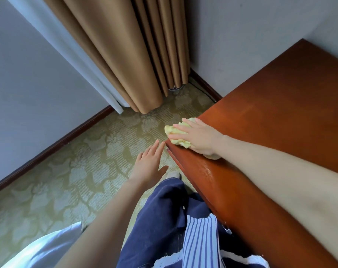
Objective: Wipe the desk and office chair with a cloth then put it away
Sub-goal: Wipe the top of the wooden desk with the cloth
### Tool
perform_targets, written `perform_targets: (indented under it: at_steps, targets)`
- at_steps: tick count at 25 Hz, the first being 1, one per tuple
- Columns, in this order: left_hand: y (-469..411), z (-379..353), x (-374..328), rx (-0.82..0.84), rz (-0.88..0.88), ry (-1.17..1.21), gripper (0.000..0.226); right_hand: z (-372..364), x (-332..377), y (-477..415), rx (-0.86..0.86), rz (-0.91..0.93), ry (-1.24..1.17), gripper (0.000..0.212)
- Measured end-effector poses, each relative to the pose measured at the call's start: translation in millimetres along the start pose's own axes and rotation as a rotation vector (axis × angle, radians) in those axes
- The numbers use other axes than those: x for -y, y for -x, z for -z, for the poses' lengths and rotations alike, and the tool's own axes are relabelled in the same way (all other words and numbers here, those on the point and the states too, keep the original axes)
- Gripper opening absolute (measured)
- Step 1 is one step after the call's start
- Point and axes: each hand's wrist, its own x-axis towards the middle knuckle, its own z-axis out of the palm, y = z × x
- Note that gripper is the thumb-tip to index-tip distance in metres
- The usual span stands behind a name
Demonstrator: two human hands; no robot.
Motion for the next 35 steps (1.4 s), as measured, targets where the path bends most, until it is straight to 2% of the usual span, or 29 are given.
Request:
perform_targets:
  at_steps: [2, 3, 7, 12, 17, 20, 22, 24, 28, 31, 33, 35]
  targets:
    - [3, -1, 3, -0.107, 0.020, 0.009, 0.068, -5, 13, -4, -0.057, -0.078, -0.077, 0.066]
    - [4, 0, 3, -0.143, 0.033, 0.017, 0.065, -9, 17, 0, -0.076, -0.061, -0.073, 0.065]
    - [0, 1, -3, -0.173, 0.029, 0.021, 0.060, -30, 13, 39, 0.019, 0.233, 0.094, 0.063]
    - [-11, 2, -11, -0.149, -0.016, 0.003, 0.058, -52, 4, 111, 0.182, 0.478, 0.184, 0.074]
    - [-17, 6, -12, -0.117, -0.090, -0.017, 0.057, -50, -14, 145, 0.048, 0.731, 0.453, 0.070]
    - [-22, 12, -5, -0.105, -0.086, -0.034, 0.058, -45, -18, 119, 0.011, 0.763, 0.452, 0.072]
    - [-27, 15, -4, -0.103, -0.085, -0.038, 0.059, -36, -26, 99, -0.024, 0.616, 0.424, 0.075]
    - [-33, 17, -5, -0.094, -0.097, -0.044, 0.060, -27, -41, 82, -0.021, 0.378, 0.350, 0.076]
    - [-52, 25, -12, -0.035, -0.168, -0.062, 0.062, -19, -93, 70, -0.067, -0.291, 0.028, 0.080]
    - [-77, 34, -18, 0.017, -0.231, -0.089, 0.063, -12, -133, 75, -0.115, -0.747, -0.259, 0.069]
    - [-96, 41, -24, 0.037, -0.285, -0.122, 0.066, -14, -138, 73, -0.144, -0.937, -0.391, 0.059]
    - [-114, 47, -29, 0.065, -0.344, -0.148, 0.070, -18, -121, 64, -0.174, -0.990, -0.400, 0.054]
